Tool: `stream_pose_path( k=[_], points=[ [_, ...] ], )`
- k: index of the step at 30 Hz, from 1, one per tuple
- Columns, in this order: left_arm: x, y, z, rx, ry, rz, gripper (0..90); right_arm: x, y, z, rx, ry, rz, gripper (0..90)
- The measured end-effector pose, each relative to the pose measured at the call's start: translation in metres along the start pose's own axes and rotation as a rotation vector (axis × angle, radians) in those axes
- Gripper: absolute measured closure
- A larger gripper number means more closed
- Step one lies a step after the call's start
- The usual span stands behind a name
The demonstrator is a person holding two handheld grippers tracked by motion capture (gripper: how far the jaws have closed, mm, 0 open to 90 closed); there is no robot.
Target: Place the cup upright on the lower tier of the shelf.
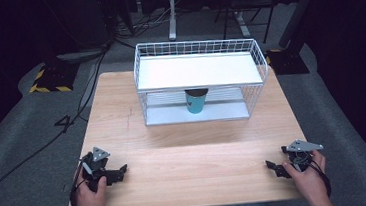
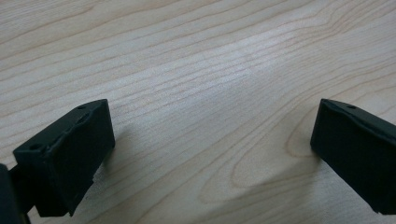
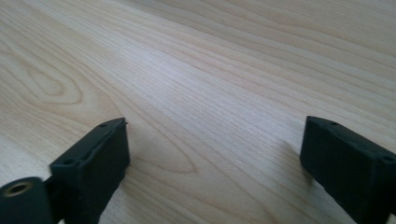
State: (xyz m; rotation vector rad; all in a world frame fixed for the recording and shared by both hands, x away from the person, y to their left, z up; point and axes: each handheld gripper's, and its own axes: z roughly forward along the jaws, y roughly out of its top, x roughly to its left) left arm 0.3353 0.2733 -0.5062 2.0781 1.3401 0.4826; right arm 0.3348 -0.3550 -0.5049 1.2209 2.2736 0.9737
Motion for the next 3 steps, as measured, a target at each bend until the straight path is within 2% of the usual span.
stream_pose_path(
  k=[3],
  points=[
    [0.0000, 0.0000, 0.0000, 0.000, 0.000, -0.001, 0.2, -0.0011, 0.0006, 0.0016, 0.016, -0.020, 0.017, 2.0]
  ],
)
